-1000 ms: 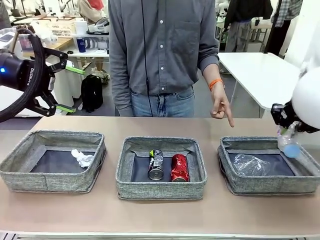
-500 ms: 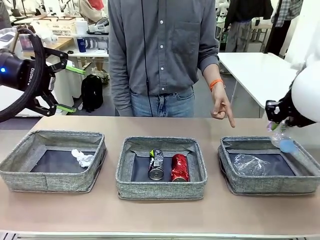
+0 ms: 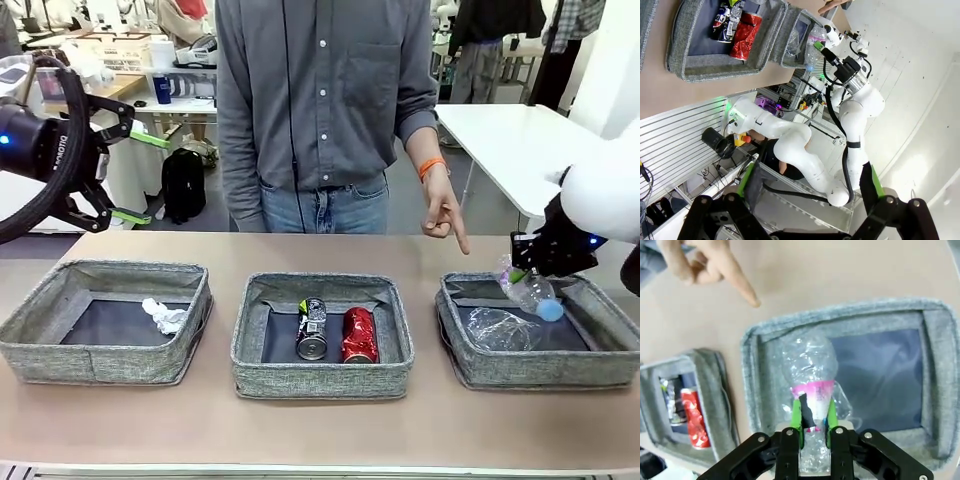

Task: Sort the waste into the appropriate baskets.
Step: Place the picked waste into the Fabric basket indicated by the person.

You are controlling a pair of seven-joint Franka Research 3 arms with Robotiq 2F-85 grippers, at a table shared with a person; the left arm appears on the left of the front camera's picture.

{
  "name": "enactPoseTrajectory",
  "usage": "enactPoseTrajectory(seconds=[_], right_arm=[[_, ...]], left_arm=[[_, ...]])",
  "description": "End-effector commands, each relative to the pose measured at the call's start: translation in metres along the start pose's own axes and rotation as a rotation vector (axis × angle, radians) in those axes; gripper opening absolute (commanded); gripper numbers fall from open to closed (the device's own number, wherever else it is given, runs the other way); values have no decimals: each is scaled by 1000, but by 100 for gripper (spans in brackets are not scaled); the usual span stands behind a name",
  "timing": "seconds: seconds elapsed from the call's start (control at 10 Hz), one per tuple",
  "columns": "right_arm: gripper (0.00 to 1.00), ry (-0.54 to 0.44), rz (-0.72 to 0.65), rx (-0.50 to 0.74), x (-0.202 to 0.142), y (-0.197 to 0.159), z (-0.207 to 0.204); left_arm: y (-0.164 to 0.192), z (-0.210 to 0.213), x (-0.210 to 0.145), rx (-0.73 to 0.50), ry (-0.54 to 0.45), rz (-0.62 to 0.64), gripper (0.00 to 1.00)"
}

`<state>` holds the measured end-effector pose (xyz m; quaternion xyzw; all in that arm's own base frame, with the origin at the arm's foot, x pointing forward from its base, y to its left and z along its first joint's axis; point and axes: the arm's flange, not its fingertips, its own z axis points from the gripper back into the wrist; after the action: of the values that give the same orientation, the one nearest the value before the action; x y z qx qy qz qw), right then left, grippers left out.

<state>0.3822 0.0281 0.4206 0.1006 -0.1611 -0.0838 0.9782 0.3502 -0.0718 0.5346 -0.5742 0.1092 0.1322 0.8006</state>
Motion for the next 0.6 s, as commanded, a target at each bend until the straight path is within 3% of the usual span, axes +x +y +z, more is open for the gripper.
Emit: enactPoseTrajectory(seconds=[0.0,0.1,0.3,0.5], right_arm=[[29,-31,16,38,-29,-12,2],[77,-44,20,42,-30,-14,4],[100,-57,7,47,-31,-14,5],[100,-80,-16,61,-30,-16,6]], left_arm=[[-4,-1,-1,-20,7,3,100],[-4,-1,-1,-20,7,3,100],[-4,-1,-1,-20,7,3,100],[-4,-1,-1,-20,7,3,100]])
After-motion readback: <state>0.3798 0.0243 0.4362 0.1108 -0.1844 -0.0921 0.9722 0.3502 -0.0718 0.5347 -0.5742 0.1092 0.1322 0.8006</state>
